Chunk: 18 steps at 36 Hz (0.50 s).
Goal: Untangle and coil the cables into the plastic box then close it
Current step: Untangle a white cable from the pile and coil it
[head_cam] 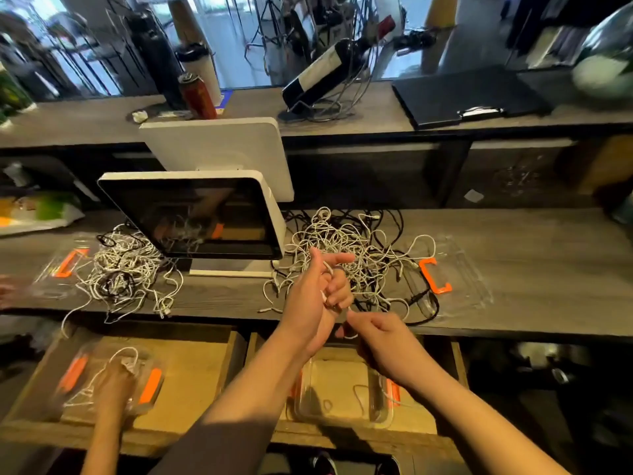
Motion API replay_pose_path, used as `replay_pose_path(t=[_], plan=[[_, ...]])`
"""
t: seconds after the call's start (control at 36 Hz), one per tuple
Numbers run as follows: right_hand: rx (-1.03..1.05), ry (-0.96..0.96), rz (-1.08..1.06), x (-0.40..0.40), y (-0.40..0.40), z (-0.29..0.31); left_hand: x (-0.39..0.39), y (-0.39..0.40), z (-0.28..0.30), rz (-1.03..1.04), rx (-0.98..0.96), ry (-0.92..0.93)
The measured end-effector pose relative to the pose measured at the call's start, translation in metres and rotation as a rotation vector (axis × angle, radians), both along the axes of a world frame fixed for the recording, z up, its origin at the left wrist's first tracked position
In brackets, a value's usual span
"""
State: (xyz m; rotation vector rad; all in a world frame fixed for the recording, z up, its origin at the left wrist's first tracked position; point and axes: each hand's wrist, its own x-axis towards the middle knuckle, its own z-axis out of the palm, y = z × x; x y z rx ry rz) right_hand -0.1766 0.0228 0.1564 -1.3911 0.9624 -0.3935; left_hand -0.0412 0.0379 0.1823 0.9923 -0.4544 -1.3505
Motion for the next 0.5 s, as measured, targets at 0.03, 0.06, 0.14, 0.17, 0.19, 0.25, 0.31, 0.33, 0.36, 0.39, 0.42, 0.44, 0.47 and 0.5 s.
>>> replay_pose_path(t=[0.03,0.06,0.14,0.17,0.19,0.25,0.31,0.33,0.36,0.39,0.42,0.44,0.47,0.5], plan=[[-0.032,0.015,-0.002,0.004,0.004,-0.001,0.004,0.001,-0.001,0.017,0.003,-0.003],[-0.055,0.023,-0.015,0.007,0.007,-0.003,0.007,0.001,-0.001,0.033,0.005,-0.009],[-0.12,0.007,-0.104,0.015,0.018,-0.011,0.016,0.002,-0.001,0.065,0.006,-0.005],[-0.157,0.007,-0.134,0.017,0.02,-0.014,0.02,0.003,0.0,0.072,0.003,0.004],[-0.197,0.026,-0.153,0.018,0.023,-0.016,0.023,0.002,0.0,0.082,0.003,0.011],[-0.286,0.1,-0.154,0.022,0.028,-0.019,0.029,0.002,0.0,0.102,0.01,0.0],[-0.369,0.209,-0.078,0.026,0.035,-0.019,0.035,0.002,-0.002,0.119,0.013,-0.047],[-0.411,0.268,-0.007,0.029,0.038,-0.017,0.037,0.002,-0.003,0.128,0.016,-0.083],[-0.443,0.319,0.067,0.032,0.041,-0.015,0.038,0.002,-0.004,0.137,0.023,-0.127],[-0.466,0.363,0.132,0.036,0.045,-0.012,0.039,0.003,-0.005,0.14,0.035,-0.171],[-0.492,0.403,0.179,0.039,0.047,-0.009,0.039,0.003,-0.007,0.137,0.05,-0.211],[-0.526,0.442,0.213,0.043,0.05,-0.006,0.04,0.004,-0.009,0.128,0.067,-0.242],[-0.559,0.468,0.237,0.047,0.052,-0.003,0.039,0.005,-0.011,0.116,0.079,-0.276],[-0.585,0.481,0.254,0.05,0.054,-0.001,0.038,0.006,-0.013,0.1,0.091,-0.328]])
